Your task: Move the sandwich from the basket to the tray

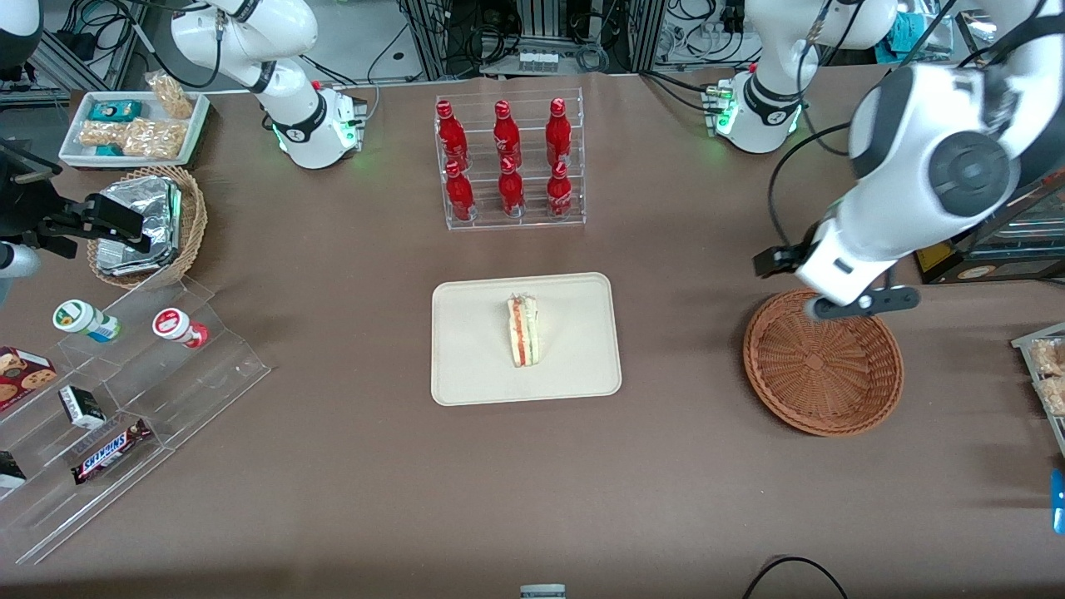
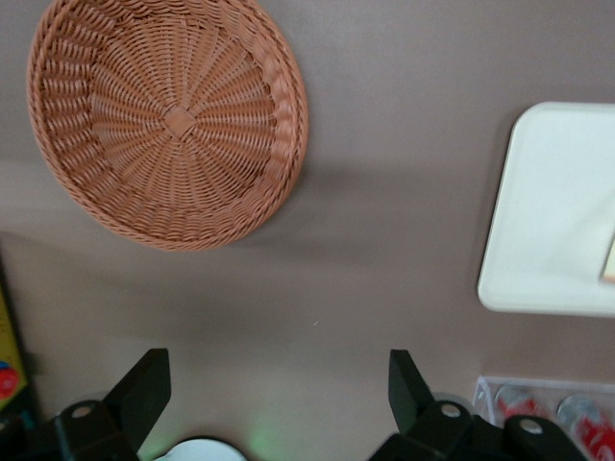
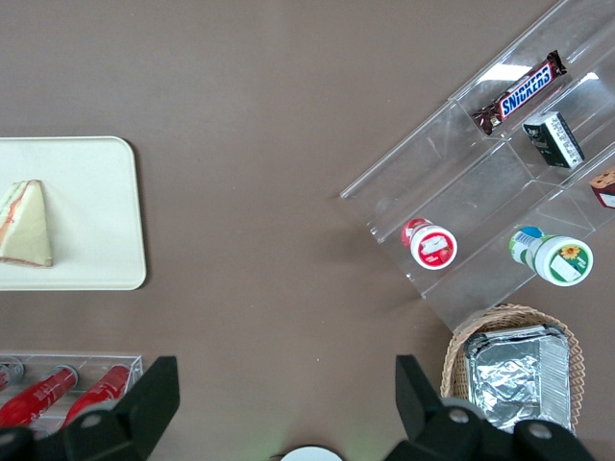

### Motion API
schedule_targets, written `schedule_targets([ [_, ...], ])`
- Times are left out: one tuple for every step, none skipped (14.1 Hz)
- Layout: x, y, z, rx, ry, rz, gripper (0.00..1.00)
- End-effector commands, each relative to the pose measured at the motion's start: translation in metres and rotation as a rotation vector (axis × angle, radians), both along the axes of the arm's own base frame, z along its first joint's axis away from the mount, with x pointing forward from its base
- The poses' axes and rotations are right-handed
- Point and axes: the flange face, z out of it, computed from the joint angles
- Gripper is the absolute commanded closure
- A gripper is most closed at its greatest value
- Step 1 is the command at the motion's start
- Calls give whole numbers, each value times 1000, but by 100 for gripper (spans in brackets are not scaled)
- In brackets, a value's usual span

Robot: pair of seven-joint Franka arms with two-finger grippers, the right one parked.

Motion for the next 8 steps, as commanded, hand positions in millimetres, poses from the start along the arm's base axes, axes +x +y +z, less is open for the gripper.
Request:
schedule_targets([
  [-14,31,30,-27,1,-73,0],
  [-14,44,38,-33,7,-84,0],
  [-13,56,48,-40,5,-93,0],
  [-12,62,60,-48,-3,-113,0],
  [-10,71,67,-52,-10,-113,0],
  [-8,75,73,-53,-24,-121,0],
  [-6,77,78,-50,-38,-125,0],
  [-3,78,84,-49,-53,-124,0],
])
